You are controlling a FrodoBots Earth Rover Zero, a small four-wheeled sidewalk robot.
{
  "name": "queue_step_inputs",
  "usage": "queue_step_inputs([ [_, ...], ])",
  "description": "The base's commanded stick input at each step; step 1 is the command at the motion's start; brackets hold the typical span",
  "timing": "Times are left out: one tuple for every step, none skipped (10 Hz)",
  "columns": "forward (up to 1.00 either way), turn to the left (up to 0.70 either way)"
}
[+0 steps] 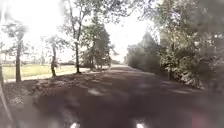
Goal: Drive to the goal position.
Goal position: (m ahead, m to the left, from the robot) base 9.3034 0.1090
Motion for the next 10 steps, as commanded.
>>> queue_step_inputs([
  [0.7, 0.0],
  [0.7, 0.0],
  [0.7, 0.0],
  [0.7, 0.0],
  [0.7, 0.0],
  [0.7, 0.0],
  [0.7, 0.0],
  [0.7, 0.0],
  [0.7, -0.14],
  [0.7, -0.27],
])
